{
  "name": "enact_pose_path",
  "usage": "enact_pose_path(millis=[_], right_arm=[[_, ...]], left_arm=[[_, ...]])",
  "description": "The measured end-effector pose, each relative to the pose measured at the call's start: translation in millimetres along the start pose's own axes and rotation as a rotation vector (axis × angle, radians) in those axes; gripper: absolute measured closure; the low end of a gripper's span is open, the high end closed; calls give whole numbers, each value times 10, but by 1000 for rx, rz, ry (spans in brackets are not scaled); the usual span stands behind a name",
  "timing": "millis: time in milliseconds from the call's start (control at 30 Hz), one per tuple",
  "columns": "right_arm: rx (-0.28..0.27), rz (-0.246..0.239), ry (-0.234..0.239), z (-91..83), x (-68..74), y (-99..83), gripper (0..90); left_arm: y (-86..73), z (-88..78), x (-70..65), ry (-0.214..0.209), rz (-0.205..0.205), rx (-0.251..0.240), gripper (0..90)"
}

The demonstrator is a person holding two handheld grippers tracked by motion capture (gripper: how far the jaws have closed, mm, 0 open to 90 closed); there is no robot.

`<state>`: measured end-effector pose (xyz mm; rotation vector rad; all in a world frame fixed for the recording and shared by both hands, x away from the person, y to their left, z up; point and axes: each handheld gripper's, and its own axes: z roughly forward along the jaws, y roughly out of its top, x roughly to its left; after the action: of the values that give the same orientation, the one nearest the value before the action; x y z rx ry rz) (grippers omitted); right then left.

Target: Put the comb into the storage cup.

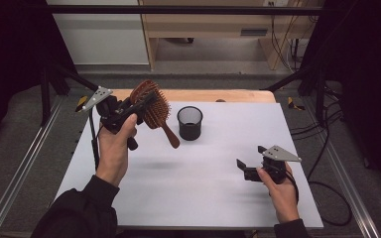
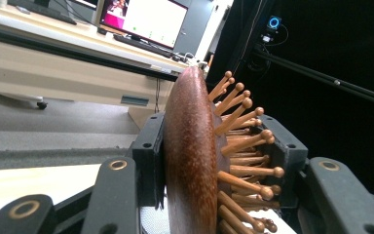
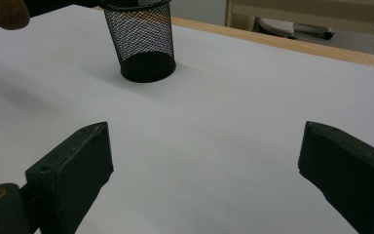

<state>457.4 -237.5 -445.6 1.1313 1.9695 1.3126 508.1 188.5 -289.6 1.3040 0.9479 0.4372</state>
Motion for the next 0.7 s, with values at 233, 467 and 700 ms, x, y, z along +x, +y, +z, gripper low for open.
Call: enact_pose_path(millis=[233, 467, 700], right_arm=[[0, 5, 9, -2, 3, 1, 57], [-1, 9, 11, 3, 6, 1, 57], [-3, 12, 10, 2, 2, 2, 56]], left_arm=[[61, 63, -65, -7, 21, -4, 513], [119, 130, -74, 2, 22, -15, 513], [120, 199, -62, 12, 16, -14, 514]])
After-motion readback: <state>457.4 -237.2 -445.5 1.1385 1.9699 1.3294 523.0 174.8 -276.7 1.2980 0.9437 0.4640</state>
